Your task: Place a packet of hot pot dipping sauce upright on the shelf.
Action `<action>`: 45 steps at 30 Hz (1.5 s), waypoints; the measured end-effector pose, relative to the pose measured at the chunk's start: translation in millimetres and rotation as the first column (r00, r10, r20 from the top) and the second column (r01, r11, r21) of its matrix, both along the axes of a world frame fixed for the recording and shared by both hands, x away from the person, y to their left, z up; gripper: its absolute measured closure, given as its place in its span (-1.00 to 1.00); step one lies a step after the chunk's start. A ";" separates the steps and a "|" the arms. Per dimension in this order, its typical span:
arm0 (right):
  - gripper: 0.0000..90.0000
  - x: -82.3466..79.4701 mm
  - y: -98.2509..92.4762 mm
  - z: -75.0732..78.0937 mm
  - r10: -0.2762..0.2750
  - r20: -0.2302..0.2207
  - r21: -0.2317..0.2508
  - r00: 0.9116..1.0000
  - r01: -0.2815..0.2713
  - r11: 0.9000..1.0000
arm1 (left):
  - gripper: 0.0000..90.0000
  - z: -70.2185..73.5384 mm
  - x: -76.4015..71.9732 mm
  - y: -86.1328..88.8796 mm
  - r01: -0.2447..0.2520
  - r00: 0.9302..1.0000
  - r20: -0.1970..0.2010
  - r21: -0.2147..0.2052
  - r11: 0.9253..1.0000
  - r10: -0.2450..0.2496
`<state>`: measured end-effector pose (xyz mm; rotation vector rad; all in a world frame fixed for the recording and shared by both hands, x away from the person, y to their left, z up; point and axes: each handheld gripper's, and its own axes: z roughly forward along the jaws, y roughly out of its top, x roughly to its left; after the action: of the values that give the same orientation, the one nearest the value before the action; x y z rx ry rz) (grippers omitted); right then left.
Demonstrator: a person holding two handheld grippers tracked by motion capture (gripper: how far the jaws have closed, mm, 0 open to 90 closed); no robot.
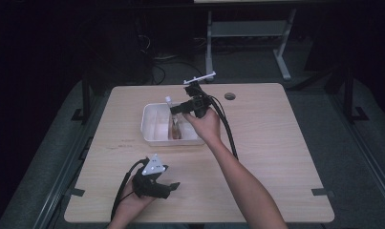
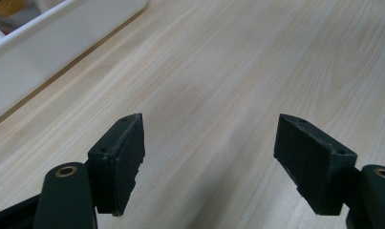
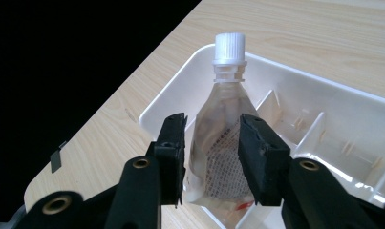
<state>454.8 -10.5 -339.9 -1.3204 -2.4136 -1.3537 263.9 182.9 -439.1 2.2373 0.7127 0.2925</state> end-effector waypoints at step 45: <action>0.05 -29.4 -82.7 5.9 0.030 0.029 0.053 0.999 -0.031 0.998 | -0.43 0.9 1.7 2.3 -0.007 1.000 -0.004 0.000 1.000 0.007</action>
<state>425.4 -93.2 -334.0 -1.2549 -2.3877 -1.4281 265.7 185.3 -438.2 2.2364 0.7227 0.2919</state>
